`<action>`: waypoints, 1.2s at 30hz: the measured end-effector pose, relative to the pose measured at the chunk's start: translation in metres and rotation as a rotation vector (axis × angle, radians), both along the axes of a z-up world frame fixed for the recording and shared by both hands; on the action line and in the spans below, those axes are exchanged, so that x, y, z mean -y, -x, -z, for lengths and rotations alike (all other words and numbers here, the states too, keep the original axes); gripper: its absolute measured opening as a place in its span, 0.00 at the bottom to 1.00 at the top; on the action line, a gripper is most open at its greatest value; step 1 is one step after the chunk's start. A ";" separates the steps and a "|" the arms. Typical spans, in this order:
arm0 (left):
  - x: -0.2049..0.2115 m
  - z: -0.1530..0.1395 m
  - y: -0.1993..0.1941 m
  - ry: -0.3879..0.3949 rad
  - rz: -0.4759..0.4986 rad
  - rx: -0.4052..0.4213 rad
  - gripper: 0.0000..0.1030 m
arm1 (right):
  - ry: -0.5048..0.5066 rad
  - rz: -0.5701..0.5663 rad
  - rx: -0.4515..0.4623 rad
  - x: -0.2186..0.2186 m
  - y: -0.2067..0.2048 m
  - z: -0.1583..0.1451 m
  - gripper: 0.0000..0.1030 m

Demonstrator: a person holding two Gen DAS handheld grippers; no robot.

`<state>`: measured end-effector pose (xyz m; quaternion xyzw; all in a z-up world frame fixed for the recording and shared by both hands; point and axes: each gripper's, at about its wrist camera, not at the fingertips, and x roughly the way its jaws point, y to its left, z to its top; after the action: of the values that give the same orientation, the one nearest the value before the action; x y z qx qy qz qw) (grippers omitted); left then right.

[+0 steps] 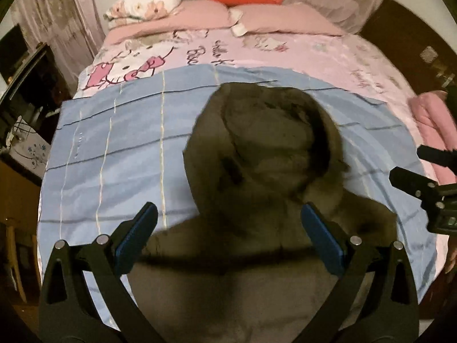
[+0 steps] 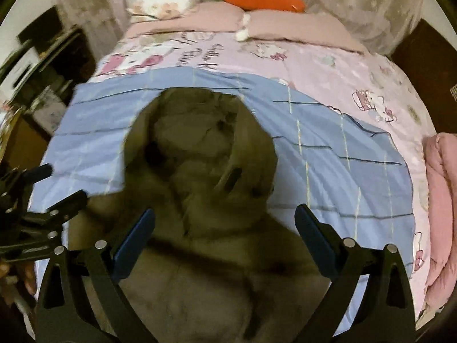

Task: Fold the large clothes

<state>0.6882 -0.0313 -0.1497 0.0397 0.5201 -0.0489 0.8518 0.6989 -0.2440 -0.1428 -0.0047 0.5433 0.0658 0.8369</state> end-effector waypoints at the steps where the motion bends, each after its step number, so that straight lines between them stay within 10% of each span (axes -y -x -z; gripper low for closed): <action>1: -0.002 0.007 -0.021 -0.021 -0.013 -0.007 0.98 | 0.005 0.012 -0.009 0.001 -0.012 0.008 0.90; 13: 0.004 0.072 -0.189 -0.119 -0.040 -0.080 0.98 | 0.109 -0.006 -0.142 -0.020 -0.155 0.097 0.79; 19: 0.017 0.106 -0.227 -0.223 -0.022 -0.124 0.96 | 0.130 -0.004 -0.194 -0.023 -0.190 0.129 0.55; 21: 0.015 0.122 -0.235 -0.227 -0.017 -0.174 0.61 | 0.126 0.001 -0.214 -0.021 -0.195 0.137 0.28; 22: 0.012 0.131 -0.239 -0.185 -0.023 -0.219 0.24 | 0.108 0.014 -0.194 -0.017 -0.195 0.134 0.20; 23: 0.009 0.134 -0.240 -0.150 -0.051 -0.236 0.16 | 0.091 0.017 -0.174 -0.015 -0.194 0.131 0.15; 36: 0.019 0.020 -0.108 -0.025 0.049 -0.003 0.09 | -0.090 0.052 0.066 0.033 -0.073 0.024 0.10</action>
<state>0.7967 -0.0502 -0.1701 0.0630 0.5207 -0.0632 0.8491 0.7718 -0.2768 -0.1667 0.0448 0.5119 0.0684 0.8551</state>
